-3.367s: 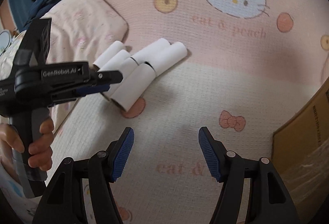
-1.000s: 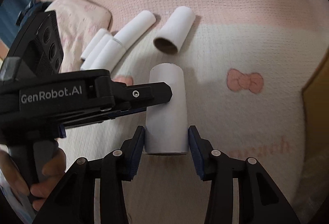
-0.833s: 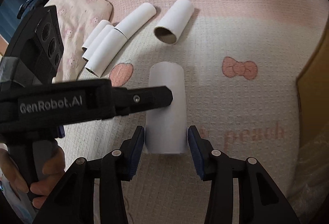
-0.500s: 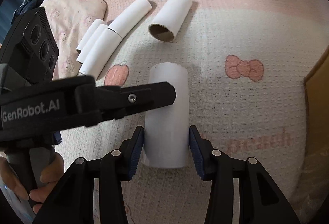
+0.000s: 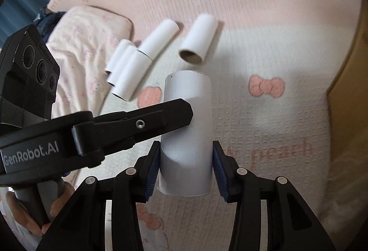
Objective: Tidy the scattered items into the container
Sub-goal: 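Lift the third tube with both grippers and carry it over the box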
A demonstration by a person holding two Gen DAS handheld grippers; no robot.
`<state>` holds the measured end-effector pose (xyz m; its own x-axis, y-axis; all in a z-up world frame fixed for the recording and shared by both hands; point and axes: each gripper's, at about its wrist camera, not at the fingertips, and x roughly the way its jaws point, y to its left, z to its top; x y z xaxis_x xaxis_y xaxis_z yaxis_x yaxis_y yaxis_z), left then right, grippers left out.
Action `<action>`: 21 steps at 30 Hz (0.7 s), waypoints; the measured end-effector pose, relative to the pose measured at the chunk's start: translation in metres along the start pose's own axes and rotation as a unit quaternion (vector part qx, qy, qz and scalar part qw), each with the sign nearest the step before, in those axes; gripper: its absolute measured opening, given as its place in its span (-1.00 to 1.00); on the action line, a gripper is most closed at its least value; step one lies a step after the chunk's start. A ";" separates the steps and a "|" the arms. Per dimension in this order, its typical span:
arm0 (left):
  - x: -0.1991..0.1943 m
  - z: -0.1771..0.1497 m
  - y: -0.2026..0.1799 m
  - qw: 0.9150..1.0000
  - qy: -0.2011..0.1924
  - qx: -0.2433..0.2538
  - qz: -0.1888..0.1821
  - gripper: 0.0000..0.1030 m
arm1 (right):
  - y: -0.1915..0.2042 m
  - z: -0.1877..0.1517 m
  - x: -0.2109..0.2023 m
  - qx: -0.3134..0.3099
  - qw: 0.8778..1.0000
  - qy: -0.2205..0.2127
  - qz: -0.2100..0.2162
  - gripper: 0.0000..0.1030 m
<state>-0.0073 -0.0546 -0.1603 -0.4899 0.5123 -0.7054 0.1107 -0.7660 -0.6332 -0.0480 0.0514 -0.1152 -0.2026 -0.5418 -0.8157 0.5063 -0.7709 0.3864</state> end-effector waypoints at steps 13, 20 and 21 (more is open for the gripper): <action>-0.050 -0.015 -0.100 0.996 -0.052 0.071 -0.025 -0.04 | 0.026 -0.012 -0.122 -0.079 0.989 -0.114 -0.052 -0.20; -0.052 -0.008 -0.141 0.991 -0.029 0.121 -0.042 -0.06 | 0.007 -0.006 -0.159 -0.035 0.989 -0.138 -0.038 -0.20; -0.053 -0.008 -0.147 0.990 -0.029 0.129 -0.044 -0.06 | 0.003 -0.004 -0.166 -0.028 0.989 -0.143 -0.038 -0.20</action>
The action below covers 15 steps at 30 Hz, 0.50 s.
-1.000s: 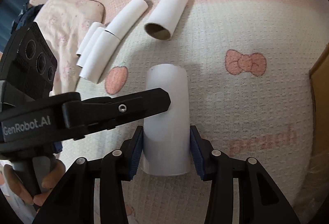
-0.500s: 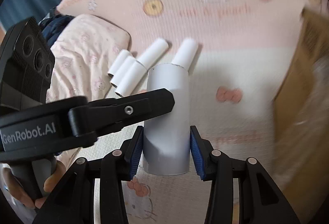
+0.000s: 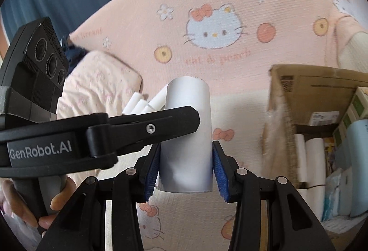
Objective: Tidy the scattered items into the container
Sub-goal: 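Lift the third tube with both grippers and carry it over the box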
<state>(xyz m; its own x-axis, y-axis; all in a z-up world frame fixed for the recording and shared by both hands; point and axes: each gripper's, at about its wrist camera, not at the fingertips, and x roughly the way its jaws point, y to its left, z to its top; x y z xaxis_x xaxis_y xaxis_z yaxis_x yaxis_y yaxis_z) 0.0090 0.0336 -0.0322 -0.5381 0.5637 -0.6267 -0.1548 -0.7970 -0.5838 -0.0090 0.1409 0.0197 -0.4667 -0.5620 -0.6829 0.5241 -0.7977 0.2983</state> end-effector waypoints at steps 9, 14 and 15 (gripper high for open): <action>0.022 0.029 -0.081 0.995 0.003 0.098 -0.017 -0.06 | -0.042 0.032 -0.053 0.044 0.998 -0.037 -0.026 -0.20; 0.052 0.035 -0.113 0.989 0.019 0.144 -0.031 -0.06 | -0.078 0.043 -0.073 0.078 0.996 -0.035 -0.035 -0.20; 0.058 0.035 -0.116 0.989 0.025 0.144 -0.033 -0.06 | -0.088 0.044 -0.074 0.088 0.995 -0.030 -0.037 -0.20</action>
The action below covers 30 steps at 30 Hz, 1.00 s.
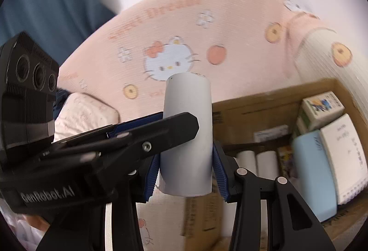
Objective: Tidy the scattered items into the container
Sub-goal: 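Lift the third tube with both grippers and carry it over the box, then lower the tube upright into the box and open both grippers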
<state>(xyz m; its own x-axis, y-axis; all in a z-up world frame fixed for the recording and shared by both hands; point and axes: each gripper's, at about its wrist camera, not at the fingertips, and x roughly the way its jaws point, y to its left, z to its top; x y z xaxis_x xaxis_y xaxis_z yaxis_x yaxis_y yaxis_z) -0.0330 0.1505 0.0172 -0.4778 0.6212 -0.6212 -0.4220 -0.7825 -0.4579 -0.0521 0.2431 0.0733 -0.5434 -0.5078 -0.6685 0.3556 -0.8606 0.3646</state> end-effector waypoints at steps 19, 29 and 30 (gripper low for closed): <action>0.121 0.006 -0.004 0.978 0.186 -0.091 -0.038 -0.14 | -0.084 -0.006 0.030 0.037 0.990 0.109 -0.085 -0.20; 0.159 0.002 0.018 0.962 0.226 -0.146 -0.048 -0.80 | -0.108 -0.006 0.035 0.056 0.985 0.123 -0.105 -0.20; 0.162 0.002 0.021 0.960 0.229 -0.152 -0.050 -0.91 | -0.108 -0.005 0.031 0.051 0.986 0.115 -0.111 -0.20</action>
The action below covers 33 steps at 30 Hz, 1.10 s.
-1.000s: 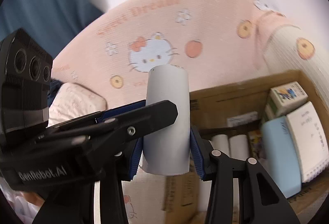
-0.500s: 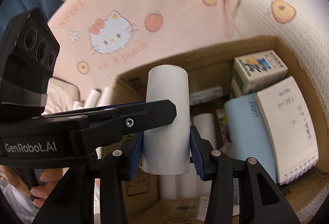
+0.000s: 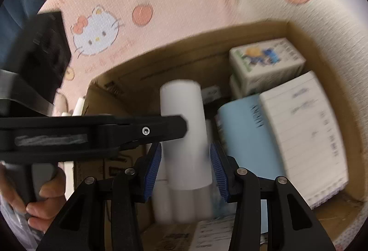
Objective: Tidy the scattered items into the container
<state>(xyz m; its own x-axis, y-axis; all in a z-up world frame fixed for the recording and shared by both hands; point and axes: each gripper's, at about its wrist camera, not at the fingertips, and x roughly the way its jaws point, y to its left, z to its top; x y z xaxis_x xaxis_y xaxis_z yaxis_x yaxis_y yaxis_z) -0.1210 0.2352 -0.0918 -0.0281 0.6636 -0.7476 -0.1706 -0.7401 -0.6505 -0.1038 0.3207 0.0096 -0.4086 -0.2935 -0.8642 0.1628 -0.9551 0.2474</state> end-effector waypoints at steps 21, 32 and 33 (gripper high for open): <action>0.011 -0.002 -0.001 0.994 0.044 -0.006 0.101 -0.49 | -0.021 0.001 -0.003 0.011 0.997 0.075 0.005 -0.78; 0.061 -0.009 0.001 0.970 0.093 -0.036 0.221 0.09 | -0.033 0.017 -0.027 0.025 0.998 0.047 -0.043 -0.78; 0.063 -0.008 0.003 0.969 0.089 -0.038 0.228 0.09 | -0.034 0.015 -0.029 0.027 0.998 0.047 -0.042 -0.78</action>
<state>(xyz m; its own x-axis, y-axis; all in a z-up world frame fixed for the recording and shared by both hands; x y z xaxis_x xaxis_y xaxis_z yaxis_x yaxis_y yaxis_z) -0.1148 0.2743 -0.1417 0.0869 0.2411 -0.9666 -0.1074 -0.9623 -0.2497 -0.1109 0.3608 0.0327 -0.3317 -0.2094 -0.9198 0.0826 -0.9777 0.1928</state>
